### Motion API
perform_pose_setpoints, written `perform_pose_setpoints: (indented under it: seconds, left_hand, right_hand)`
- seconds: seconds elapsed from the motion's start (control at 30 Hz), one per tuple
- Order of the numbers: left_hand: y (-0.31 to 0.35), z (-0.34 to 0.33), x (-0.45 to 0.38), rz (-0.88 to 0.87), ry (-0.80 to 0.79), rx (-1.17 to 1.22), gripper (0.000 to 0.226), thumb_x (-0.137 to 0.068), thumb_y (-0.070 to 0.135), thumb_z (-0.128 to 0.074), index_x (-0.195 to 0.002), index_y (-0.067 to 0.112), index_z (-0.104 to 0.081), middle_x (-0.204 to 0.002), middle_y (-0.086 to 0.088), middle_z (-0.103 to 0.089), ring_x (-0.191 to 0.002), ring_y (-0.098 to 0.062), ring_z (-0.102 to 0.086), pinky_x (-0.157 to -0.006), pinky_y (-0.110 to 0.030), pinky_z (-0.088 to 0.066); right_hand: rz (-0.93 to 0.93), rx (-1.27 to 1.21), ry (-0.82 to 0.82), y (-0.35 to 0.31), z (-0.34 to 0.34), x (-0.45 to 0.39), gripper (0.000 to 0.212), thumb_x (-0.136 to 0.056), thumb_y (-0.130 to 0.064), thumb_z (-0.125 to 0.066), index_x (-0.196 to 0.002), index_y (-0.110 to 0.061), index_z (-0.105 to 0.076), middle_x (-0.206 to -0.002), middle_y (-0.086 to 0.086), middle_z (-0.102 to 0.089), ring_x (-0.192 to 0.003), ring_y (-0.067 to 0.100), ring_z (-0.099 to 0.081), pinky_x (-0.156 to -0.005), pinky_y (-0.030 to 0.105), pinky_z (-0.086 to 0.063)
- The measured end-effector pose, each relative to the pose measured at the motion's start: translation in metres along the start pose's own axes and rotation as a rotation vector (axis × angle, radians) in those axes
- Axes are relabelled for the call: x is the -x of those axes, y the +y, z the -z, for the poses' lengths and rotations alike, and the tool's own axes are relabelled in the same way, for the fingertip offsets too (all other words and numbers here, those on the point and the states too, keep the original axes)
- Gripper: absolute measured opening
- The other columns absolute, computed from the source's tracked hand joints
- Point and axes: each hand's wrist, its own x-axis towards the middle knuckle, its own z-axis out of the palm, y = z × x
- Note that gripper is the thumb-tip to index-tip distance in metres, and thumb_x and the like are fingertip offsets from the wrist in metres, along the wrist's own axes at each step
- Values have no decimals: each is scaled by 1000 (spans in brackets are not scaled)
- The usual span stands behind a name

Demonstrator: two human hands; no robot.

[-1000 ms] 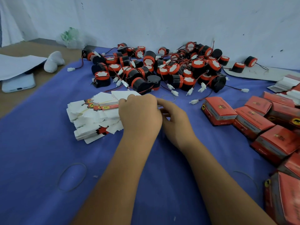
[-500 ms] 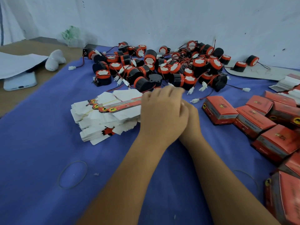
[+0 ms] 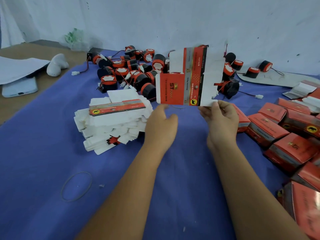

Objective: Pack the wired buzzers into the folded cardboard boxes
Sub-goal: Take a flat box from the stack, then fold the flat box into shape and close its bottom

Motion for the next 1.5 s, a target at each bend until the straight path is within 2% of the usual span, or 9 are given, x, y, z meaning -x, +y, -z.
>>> perform_pose_setpoints:
  seconds: [0.1,0.23,0.5,0.63,0.7,0.83,1.07,1.33,1.5]
  left_hand:
    - [-1,11,-11,56,233,199,62,-93,11,-49,-151,20,-28,-143,1,-46,-98,-4,-58,-75,-24,-47]
    - [-10,29,-19,67,443,239,61,-94,14,-51,-150,21,-27,-150,2,-37,-121,-15,-53,-87,-25,-48]
    - [9,15,-3,-348,379,147,74,-80,33,-65,-143,41,-28,-162,6,-12,-148,-8,-7,-116,-30,-9]
    - [12,22,-3,-435,381,214,34,-88,29,-66,-118,37,-53,-151,-3,-37,-142,-15,-29,-113,-32,-30]
    - [13,26,-7,-373,392,369,17,-90,22,-67,-99,32,-56,-121,-2,-58,-115,-9,-53,-94,-24,-45]
    - [10,32,-14,-180,433,570,15,-90,18,-69,-85,27,-57,-85,6,-56,-78,-8,-51,-67,-21,-43]
    - [8,37,-15,-157,174,587,11,-93,17,-64,-100,25,-68,-125,7,-65,-120,-9,-57,-99,-26,-46]
    - [10,37,-10,-237,-158,592,50,-85,56,-48,-134,44,-49,-143,19,-50,-134,5,-42,-114,-37,-35]
    - [9,27,-4,-440,-256,163,69,-90,28,-68,-147,37,-31,-147,27,-36,-135,18,-27,-101,0,-27]
  right_hand:
    - [20,37,49,-1,-2,2,16,-102,-9,-46,-92,-17,-55,-90,6,-67,-76,13,-71,-79,25,-57]
    - [152,194,42,-1,-4,6,19,-102,-9,-46,-89,-22,-52,-84,-1,-65,-78,9,-70,-80,22,-54]
    - [475,549,-199,4,-3,15,20,-100,-7,-47,-88,-23,-51,-88,5,-61,-88,26,-58,-76,36,-46]
    - [760,721,-208,2,-3,17,11,-97,-2,-52,-98,0,-63,-94,12,-61,-80,24,-54,-70,43,-45]
    - [895,802,-206,-2,-4,19,11,-92,4,-55,-97,4,-65,-99,17,-61,-80,30,-54,-64,47,-47]
    - [976,899,-302,-2,-10,29,14,-88,4,-58,-99,2,-66,-115,22,-58,-94,39,-55,-67,49,-49]
    - [915,851,-449,1,-12,31,15,-97,-6,-52,-100,-3,-66,-138,23,-44,-128,37,-44,-92,50,-45]
    - [697,529,-223,2,-12,23,14,-99,-9,-48,-100,-11,-61,-125,11,-50,-102,6,-46,-79,17,-42]
    - [685,451,-160,-3,-9,21,21,-99,-12,-51,-115,-18,-64,-114,-4,-47,-100,2,-50,-79,16,-46]
